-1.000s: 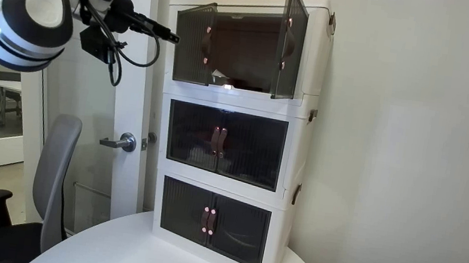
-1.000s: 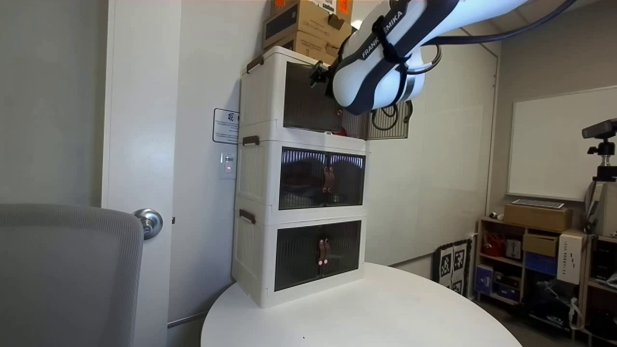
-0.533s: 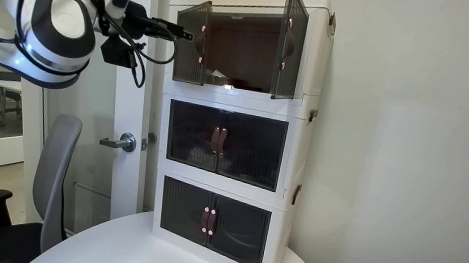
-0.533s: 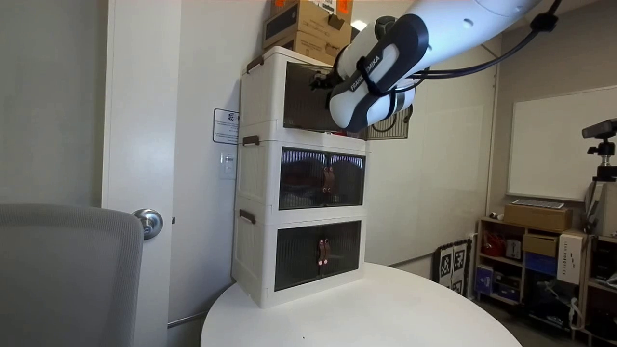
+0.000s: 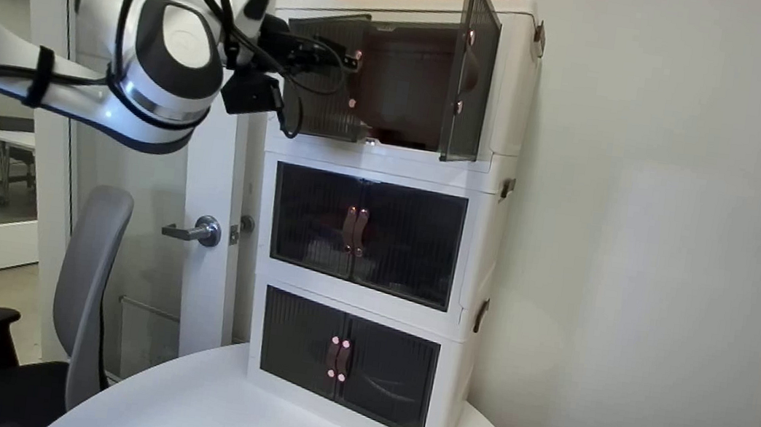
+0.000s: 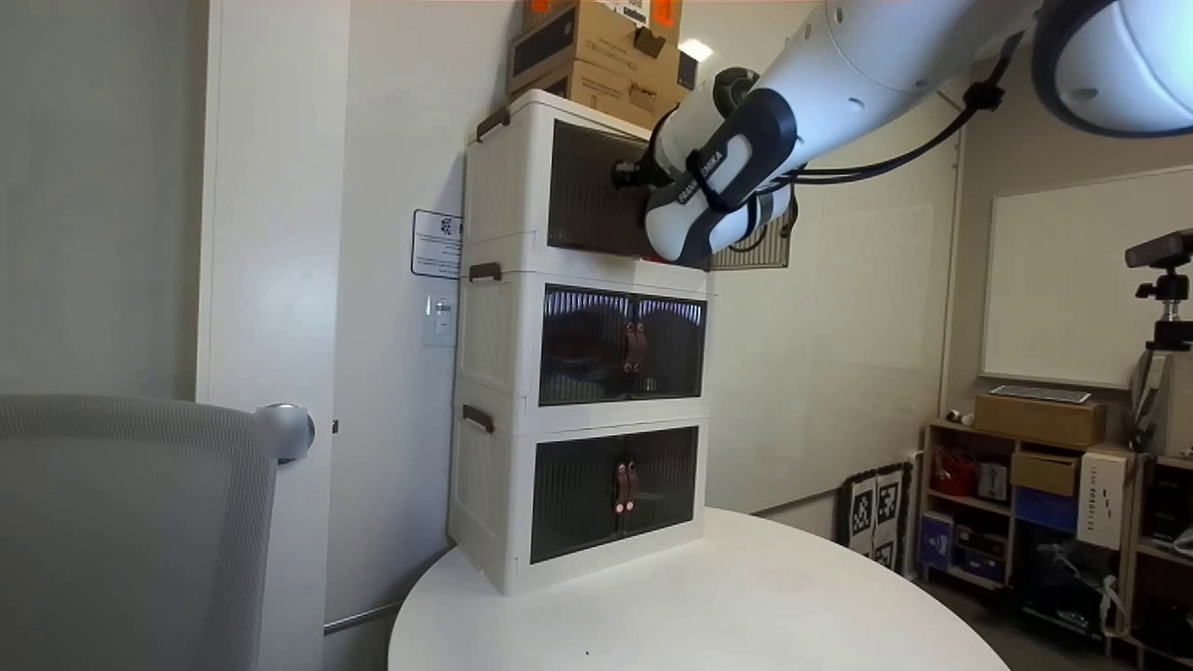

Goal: Close the doors of the third cabinet

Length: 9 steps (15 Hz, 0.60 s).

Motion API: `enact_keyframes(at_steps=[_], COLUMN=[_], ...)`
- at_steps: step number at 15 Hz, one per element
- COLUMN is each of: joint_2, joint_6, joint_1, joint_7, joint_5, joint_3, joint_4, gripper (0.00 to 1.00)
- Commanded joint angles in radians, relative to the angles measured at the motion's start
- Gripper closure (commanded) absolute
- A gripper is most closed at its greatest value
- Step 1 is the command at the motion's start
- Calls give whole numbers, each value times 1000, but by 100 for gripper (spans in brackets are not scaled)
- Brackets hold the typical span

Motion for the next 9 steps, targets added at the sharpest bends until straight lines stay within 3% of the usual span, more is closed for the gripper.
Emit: enact_keyframes(at_steps=[1, 6, 9], joint_2=[-17, -1, 24], joint_6=[-3, -7, -18], joint_1=[-124, -228, -228], joint_7=[-30, -56, -69], joint_5=[-27, -59, -64], joint_3=[46, 126, 156], joint_4=[117, 204, 207], gripper=[56, 95, 99])
